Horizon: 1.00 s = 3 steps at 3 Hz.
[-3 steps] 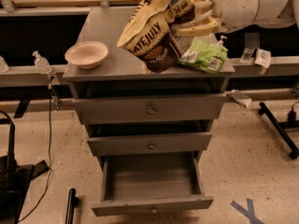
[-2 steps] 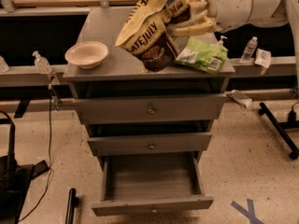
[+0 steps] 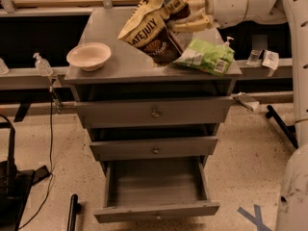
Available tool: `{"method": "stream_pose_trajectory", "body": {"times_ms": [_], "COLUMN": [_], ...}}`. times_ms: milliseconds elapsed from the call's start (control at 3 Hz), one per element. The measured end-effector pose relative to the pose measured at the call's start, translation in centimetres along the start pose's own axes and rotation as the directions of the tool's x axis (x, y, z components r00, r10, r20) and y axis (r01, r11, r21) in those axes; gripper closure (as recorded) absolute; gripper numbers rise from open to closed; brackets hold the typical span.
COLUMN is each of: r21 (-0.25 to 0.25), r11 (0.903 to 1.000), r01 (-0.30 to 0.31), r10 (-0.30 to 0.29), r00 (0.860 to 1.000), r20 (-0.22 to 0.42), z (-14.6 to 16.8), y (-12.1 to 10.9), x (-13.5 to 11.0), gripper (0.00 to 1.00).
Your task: Pick brown chip bag from bottom drawer and place on counter
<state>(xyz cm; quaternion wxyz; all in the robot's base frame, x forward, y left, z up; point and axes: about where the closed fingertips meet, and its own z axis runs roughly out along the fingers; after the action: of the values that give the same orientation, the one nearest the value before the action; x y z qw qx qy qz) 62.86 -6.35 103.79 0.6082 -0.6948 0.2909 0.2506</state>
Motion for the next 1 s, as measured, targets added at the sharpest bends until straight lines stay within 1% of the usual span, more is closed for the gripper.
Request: {"method": "stream_pose_trajectory", "body": {"times_ms": [333, 667, 1000], "r21": [0.071, 0.126, 0.166], "r11": [0.9967, 0.9883, 0.971], "r01": [0.038, 0.086, 0.172], "r10": [-0.033, -0.077, -0.162], "r00": [0.997, 0.994, 0.984], "r20": [-0.07, -0.075, -0.073], "z": [-0.5, 0.3, 1.8], "y": [-1.5, -3.1, -5.1], "x": [2.2, 4.1, 6.8], "gripper": [1.0, 1.0, 1.0]}}
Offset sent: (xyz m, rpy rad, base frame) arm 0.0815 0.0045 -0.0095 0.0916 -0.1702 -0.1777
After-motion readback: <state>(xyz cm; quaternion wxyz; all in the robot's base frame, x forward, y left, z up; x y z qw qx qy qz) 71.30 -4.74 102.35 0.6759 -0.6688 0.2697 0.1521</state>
